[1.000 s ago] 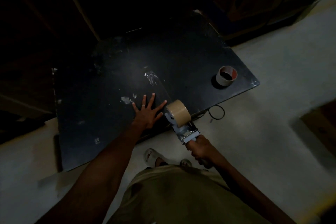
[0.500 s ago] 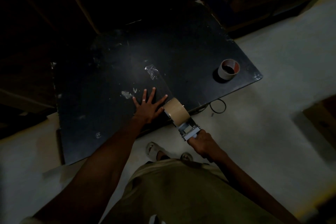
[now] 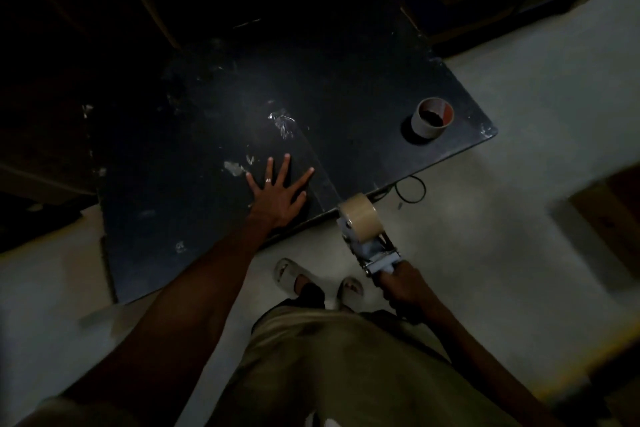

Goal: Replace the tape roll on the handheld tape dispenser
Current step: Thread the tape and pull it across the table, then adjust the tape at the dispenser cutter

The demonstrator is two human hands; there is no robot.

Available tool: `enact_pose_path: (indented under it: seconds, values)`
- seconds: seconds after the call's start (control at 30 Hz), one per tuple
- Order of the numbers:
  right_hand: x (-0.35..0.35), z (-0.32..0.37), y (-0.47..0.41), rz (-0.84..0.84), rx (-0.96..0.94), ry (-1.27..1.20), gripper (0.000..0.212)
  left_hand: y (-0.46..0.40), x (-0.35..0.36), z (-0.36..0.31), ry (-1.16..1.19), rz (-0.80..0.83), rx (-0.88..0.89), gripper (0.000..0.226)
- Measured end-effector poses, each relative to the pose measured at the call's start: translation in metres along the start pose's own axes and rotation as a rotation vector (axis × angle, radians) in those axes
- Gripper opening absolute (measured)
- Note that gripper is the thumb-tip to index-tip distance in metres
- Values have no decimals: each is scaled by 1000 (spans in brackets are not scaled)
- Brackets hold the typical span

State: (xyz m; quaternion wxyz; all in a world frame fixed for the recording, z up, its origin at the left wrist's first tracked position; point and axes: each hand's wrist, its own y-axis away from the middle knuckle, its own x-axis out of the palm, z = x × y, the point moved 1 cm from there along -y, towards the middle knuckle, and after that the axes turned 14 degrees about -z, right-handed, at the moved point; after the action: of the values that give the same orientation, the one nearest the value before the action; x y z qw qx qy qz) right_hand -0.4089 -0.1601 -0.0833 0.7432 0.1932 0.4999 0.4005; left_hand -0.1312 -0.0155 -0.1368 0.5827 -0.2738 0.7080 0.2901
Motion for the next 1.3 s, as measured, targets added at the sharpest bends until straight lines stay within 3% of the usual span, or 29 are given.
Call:
enact_pose_path:
  seconds: [0.13,0.37,0.53,0.67,0.8,0.9,1.03,1.3]
  values:
    - [-5,17,15,-40,-41,-188,24,-1,-2,1,-1,3,-4,55]
    - [-16,45,16,-124,-127,-208,18,7,1,1,-13,-16,-5,59]
    - [-24,57,13,-47,-54,-479,15,13,0,2,84,-81,-20,64]
    - [-36,81,12,87,-27,-684,15,13,-8,1,331,-212,-135,60]
    - [-45,117,4,378,139,-906,23,4,-18,-14,759,-324,-328,60]
    - [-47,137,-5,452,128,-949,25,-6,-39,-38,1180,-335,-481,52]
    - [-44,159,-11,524,138,-1034,29,-16,-71,-56,1463,-367,-525,44]
    - [-39,203,-22,629,253,-1155,32,-38,-89,-32,1599,-381,-678,31]
